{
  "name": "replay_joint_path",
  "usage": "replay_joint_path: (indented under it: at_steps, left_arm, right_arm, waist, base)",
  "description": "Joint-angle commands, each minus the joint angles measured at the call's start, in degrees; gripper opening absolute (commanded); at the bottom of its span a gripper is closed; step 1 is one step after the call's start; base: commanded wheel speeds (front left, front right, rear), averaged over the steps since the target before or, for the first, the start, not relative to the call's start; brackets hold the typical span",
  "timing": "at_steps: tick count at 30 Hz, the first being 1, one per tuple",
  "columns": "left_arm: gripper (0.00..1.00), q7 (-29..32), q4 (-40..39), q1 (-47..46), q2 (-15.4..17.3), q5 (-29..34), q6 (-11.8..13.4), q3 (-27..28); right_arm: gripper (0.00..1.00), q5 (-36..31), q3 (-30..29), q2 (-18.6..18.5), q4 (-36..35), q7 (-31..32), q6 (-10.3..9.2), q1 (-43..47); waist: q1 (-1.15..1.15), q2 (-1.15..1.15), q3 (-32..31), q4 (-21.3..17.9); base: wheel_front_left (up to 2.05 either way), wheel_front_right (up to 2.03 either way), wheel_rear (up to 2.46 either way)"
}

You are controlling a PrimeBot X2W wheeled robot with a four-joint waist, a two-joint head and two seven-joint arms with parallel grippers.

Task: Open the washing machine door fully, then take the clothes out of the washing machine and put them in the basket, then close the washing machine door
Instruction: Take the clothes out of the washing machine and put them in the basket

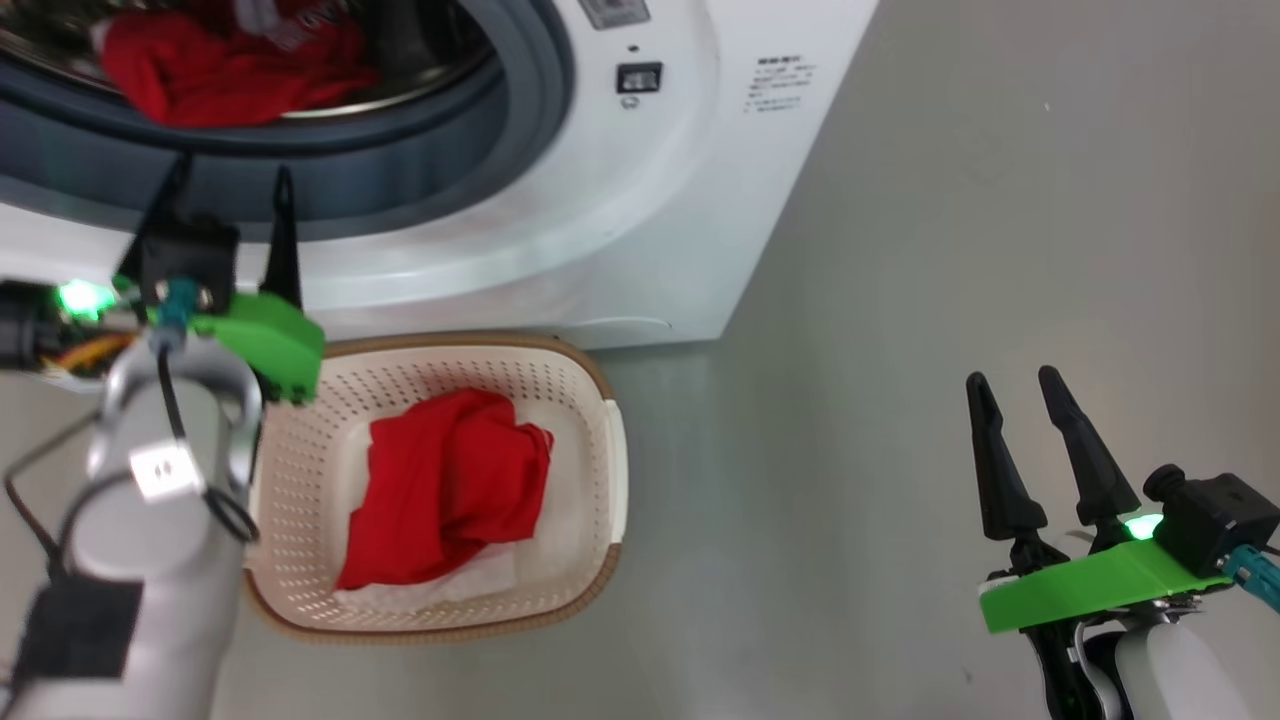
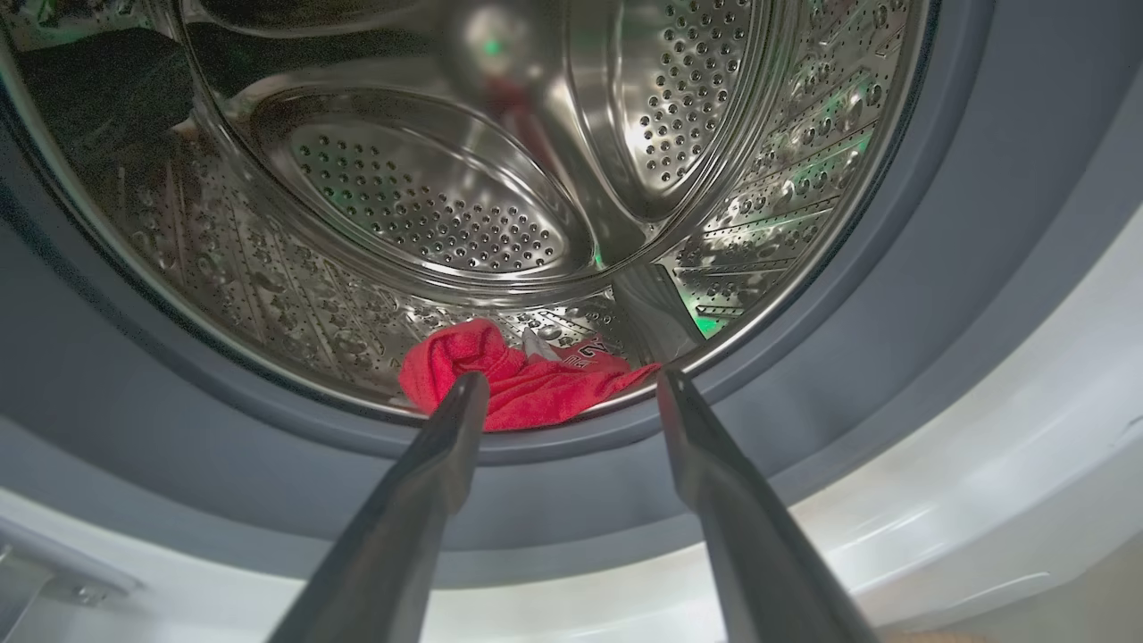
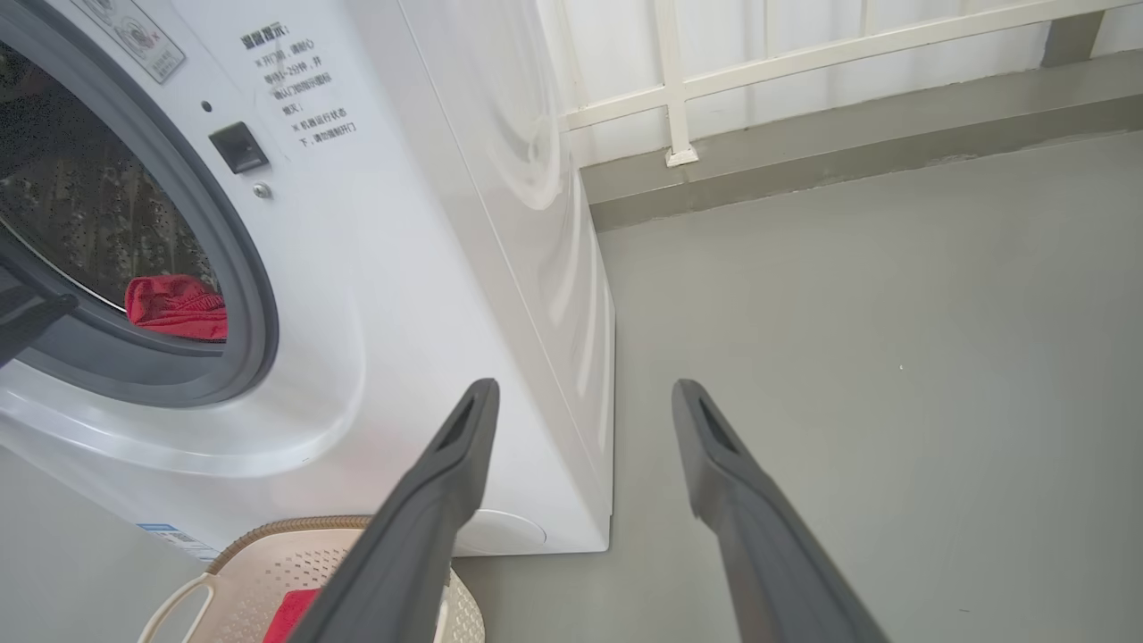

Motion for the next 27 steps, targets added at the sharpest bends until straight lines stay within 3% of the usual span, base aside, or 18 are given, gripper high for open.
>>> replay_joint_path:
  at_steps: [1,11,27]
  left_arm:
    - [1.00,-0.1,0.7,-2.8,2.9,1.1,0.9,0.8]
    - [1.00,3.4,15.8,-17.8,6.1,5.1,4.3,-2.3]
    - [1.00,11.5,24.1,-26.9,10.5,7.6,3.2,-6.5]
  right_arm:
    - [1.00,0.4,1.4,0.0,-1.3,-0.4,0.43,-1.1]
    - [1.00,2.0,2.7,0.1,-1.4,-0.4,0.43,-3.1]
    - [1.00,3.3,4.6,0.1,-1.6,-0.4,0.43,-4.8]
  waist:
    - [0.00,0.00,2.6,-2.3]
    - [0.00,0.00,5.7,-4.6]
    - [0.00,0.00,8.8,-7.8]
  base:
    - [0.00,0.00,0.00]
    - [0.00,0.00,0.00]
    - [0.00,0.00,0.00]
